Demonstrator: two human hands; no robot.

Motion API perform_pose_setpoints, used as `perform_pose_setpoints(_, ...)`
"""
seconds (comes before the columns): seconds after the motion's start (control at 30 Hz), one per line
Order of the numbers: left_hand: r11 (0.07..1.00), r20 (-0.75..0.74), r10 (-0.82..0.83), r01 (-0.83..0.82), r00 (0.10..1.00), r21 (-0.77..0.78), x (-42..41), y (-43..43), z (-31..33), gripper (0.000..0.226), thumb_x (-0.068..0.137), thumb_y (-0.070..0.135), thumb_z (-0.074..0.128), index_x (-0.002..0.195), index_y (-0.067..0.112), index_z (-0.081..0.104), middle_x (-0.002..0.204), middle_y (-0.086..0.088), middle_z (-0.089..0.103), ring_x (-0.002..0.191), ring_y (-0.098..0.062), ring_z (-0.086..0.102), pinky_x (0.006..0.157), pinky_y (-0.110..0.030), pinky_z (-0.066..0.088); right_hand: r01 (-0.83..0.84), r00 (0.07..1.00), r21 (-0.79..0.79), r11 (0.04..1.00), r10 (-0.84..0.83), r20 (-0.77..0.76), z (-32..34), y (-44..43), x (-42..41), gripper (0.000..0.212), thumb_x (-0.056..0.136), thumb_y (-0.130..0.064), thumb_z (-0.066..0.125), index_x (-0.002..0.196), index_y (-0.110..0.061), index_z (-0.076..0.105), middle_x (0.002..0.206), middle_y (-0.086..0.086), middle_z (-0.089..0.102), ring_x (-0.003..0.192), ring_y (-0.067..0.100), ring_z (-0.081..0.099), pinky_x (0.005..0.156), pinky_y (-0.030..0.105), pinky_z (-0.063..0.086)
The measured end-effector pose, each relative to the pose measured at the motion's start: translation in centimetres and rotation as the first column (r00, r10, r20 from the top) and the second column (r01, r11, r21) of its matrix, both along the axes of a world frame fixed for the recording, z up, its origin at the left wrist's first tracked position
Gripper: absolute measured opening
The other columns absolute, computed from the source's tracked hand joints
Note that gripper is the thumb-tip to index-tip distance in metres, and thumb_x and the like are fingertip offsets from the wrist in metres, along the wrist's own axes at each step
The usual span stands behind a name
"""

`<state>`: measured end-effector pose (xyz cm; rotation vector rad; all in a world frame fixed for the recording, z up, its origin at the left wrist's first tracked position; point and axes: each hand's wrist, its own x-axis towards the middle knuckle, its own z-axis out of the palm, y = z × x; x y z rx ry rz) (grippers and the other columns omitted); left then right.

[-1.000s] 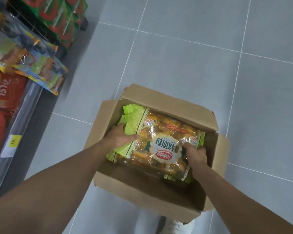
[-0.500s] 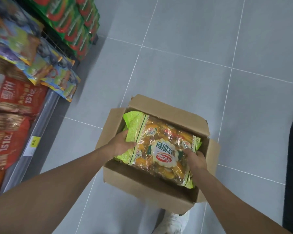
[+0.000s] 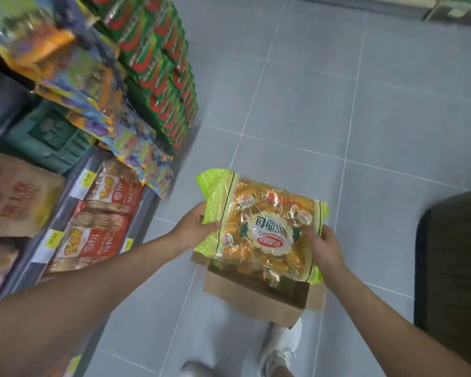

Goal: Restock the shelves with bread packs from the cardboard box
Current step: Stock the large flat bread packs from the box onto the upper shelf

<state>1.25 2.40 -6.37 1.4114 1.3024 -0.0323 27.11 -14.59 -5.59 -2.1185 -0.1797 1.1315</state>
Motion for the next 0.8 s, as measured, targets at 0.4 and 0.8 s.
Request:
perform_pose_setpoints(0.4,0.909,0.228,0.045,-0.135,0.973,0.394,-8.2,1.0,36.2,0.086,0.078,0.061,0.076,0.146,0.02,0.043,0.148,0.014,0.048,0.139,-0.014,0.045,0.115,-0.027,0.034,-0.18,0.979,0.466,0.866,0.113,0.169,32.9,2.0,-6.1,0.036,0.093,-0.03,0.062,0.129,-0.033,0.057,0.118,-0.016,0.065,0.107,0.006,0.061,0.087,0.029,0.05)
perform_pose_setpoints(0.8,0.76,0.497,0.095,-0.385,0.862,0.523,-23.8,-4.5,51.8,0.067,0.066,0.056,0.085,0.123,0.042,0.053,0.113,0.037,0.067,0.104,0.012,0.062,0.088,-0.012,0.048,-0.355,0.898,0.666,0.656,0.04,0.439,55.3,7.9,-14.6,0.021,0.089,-0.02,0.076,0.109,-0.014,0.074,0.1,-0.001,0.076,0.093,0.013,0.07,0.096,0.04,0.055)
